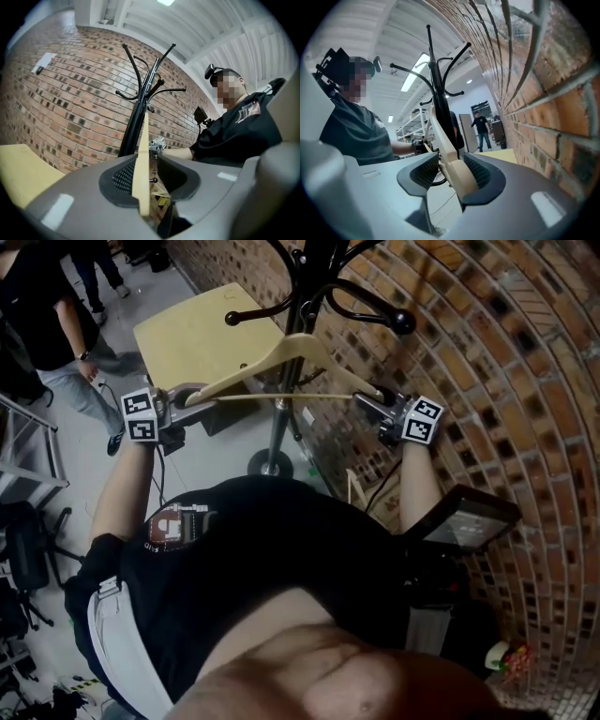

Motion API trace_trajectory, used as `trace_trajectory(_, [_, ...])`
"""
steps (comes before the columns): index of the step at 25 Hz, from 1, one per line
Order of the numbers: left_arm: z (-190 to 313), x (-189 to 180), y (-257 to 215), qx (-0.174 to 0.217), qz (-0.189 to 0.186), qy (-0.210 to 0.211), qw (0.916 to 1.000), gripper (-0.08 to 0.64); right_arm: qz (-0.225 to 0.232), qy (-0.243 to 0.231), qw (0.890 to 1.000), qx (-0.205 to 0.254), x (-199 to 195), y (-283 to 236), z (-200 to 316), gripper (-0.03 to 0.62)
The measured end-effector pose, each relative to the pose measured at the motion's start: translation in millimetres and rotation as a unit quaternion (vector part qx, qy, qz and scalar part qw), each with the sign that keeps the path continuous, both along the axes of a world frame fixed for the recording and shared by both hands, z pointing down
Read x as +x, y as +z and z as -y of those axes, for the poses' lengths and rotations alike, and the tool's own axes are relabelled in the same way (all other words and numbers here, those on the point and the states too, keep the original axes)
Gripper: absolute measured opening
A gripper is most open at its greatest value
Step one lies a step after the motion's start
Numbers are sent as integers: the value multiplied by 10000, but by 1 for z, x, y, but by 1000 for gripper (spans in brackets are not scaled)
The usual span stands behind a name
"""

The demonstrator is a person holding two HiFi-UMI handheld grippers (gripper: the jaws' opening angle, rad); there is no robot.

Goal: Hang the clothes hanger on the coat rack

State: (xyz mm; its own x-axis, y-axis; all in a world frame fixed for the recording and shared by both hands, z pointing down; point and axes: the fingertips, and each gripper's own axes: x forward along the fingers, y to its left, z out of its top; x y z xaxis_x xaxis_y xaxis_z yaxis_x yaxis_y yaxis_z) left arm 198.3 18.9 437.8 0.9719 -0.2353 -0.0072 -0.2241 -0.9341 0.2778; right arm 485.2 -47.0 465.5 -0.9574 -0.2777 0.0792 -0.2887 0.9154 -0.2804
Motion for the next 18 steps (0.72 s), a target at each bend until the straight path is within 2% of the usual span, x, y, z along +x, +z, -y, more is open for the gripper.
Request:
trace_trajectory(4, [-11, -10, 23, -156, -215, -132, 9996, 110, 236, 701, 9971, 167, 18, -3, 3, 221])
trace_trajectory(7, [-17, -16, 40, -328, -317, -255, 9986, 112, 232, 1121, 9932, 235, 32, 3, 1, 236])
trace_trajectory(12, [-28, -26, 89, -902, -184, -587, 9940, 112, 195, 1854, 9824, -123, 55, 41, -4, 215])
trace_trajectory(15, [-35, -27, 115, -1193, -95, -811, 9895, 112, 87, 1930, 9803, -421, 55, 68, -18, 204])
trace_trajectory(18, [-38, -25, 130, -1289, 21, -976, 9868, 95, -161, 1692, 9840, -530, 41, 86, -39, 181])
